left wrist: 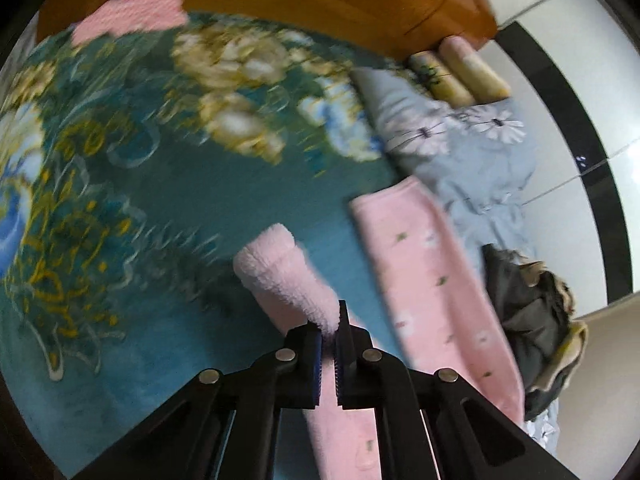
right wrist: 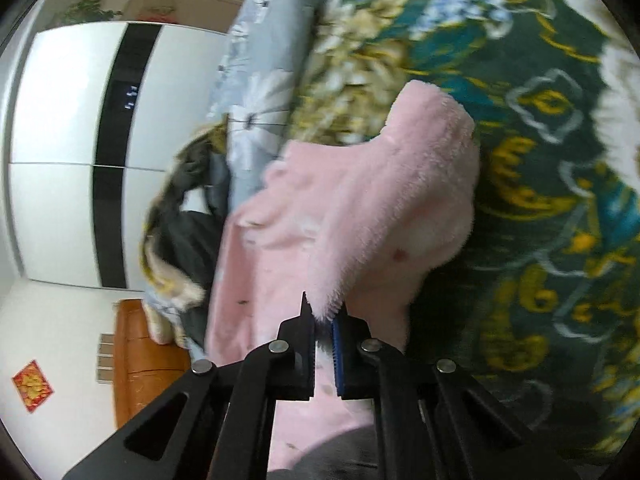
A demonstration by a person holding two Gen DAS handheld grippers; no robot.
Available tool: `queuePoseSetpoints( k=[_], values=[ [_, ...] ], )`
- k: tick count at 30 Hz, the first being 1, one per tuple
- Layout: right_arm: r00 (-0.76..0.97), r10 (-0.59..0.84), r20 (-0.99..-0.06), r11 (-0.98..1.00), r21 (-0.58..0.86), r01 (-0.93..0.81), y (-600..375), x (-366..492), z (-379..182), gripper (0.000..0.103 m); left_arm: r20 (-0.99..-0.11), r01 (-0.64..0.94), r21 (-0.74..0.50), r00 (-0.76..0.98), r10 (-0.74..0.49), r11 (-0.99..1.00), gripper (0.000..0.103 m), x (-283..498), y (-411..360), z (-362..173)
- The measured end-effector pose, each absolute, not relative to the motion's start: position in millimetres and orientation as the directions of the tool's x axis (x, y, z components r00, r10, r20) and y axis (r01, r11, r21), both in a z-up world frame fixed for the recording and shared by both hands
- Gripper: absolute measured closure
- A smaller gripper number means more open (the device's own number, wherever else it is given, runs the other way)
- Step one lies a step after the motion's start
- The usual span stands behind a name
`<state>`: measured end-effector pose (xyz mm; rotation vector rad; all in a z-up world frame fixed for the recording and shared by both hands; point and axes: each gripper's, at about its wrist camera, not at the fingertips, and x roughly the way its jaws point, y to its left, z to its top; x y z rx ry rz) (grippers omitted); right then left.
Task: Fold clothes
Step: 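Grasp the folded pink fleece edge with the left gripper while the right gripper grasps the hem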
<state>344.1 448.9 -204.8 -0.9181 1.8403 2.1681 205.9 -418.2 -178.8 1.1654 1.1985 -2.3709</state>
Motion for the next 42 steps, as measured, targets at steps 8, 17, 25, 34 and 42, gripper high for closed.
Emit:
queuePoseSetpoints(
  k=[8, 17, 25, 34, 42],
  values=[
    [-0.833, -0.282, -0.476, -0.343, 0.861, -0.376, 449.0, 308.9, -155.1, 0.096, -0.674, 0.434, -0.639, -0.715, 0.189, -0.635, 0.099, 164.5, -402.9, -128.8],
    [-0.887, -0.238, -0.397, -0.294, 0.899, -0.324, 474.1, 312.1, -141.5, 0.096, -0.592, 0.390, -0.718, -0.777, 0.211, -0.577, 0.099, 153.0, -414.3, -94.7],
    [-0.875, -0.251, -0.414, -0.283, 0.896, -0.343, 485.6, 301.6, -141.4, 0.096, -0.689, 0.498, -0.651, -0.705, 0.169, -0.574, 0.099, 154.7, -439.7, -118.2],
    [-0.856, -0.272, -0.440, -0.278, 0.887, -0.368, 485.0, 249.9, -140.3, 0.096, -0.733, 0.561, -0.622, -0.663, 0.153, -0.546, 0.098, 117.2, -431.7, -123.8],
    [-0.827, -0.274, -0.491, -0.271, 0.864, -0.424, 496.6, 201.4, -156.1, 0.096, -0.761, 0.584, -0.595, -0.631, 0.151, -0.552, 0.098, 56.7, -418.5, -126.9]
  ],
)
